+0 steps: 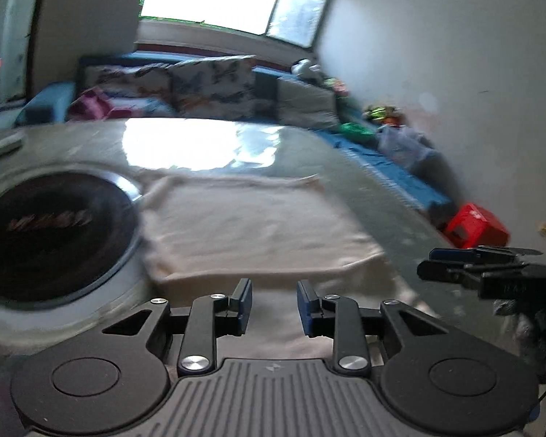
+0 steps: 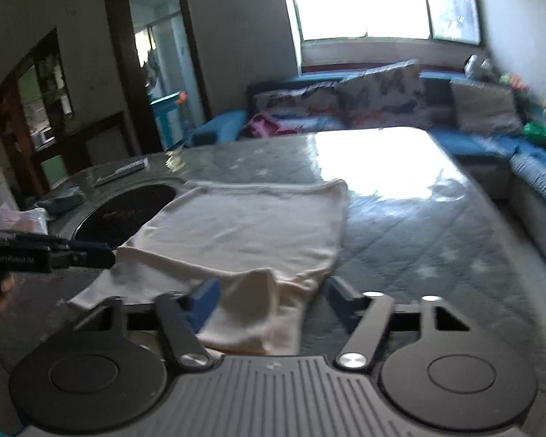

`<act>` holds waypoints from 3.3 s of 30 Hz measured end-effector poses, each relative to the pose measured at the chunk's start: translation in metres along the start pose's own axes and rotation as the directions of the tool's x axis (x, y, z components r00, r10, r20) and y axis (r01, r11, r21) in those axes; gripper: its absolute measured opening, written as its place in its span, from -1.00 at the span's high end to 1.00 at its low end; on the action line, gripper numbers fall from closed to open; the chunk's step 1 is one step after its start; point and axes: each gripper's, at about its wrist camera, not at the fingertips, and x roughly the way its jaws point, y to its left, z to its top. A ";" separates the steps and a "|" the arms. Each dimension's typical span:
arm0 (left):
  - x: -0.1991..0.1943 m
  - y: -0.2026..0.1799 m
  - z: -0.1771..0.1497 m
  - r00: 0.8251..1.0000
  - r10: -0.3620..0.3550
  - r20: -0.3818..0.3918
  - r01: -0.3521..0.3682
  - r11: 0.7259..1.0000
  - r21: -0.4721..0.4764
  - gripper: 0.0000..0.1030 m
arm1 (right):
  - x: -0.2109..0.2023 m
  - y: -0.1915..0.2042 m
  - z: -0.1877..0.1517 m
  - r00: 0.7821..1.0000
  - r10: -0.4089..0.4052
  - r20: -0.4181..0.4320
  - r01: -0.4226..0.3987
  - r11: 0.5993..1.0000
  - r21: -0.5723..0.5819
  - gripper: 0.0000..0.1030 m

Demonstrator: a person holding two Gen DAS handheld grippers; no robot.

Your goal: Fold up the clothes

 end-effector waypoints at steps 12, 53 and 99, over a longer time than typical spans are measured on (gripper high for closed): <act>0.007 0.022 -0.020 0.997 0.042 -0.059 -0.042 0.999 0.000 0.41 | 0.042 0.006 -0.002 0.994 -0.015 -0.104 0.015 1.000 -0.003 0.84; -0.038 -0.021 -0.053 0.995 -0.002 -0.102 0.051 0.876 0.480 0.15 | 0.026 0.050 -0.021 0.997 -0.046 -0.060 0.021 0.927 -0.373 0.22; -0.022 -0.021 -0.056 1.000 -0.017 -0.024 0.027 0.868 0.496 0.07 | 0.021 0.059 -0.007 0.984 0.126 -0.124 -0.164 0.914 -0.370 0.73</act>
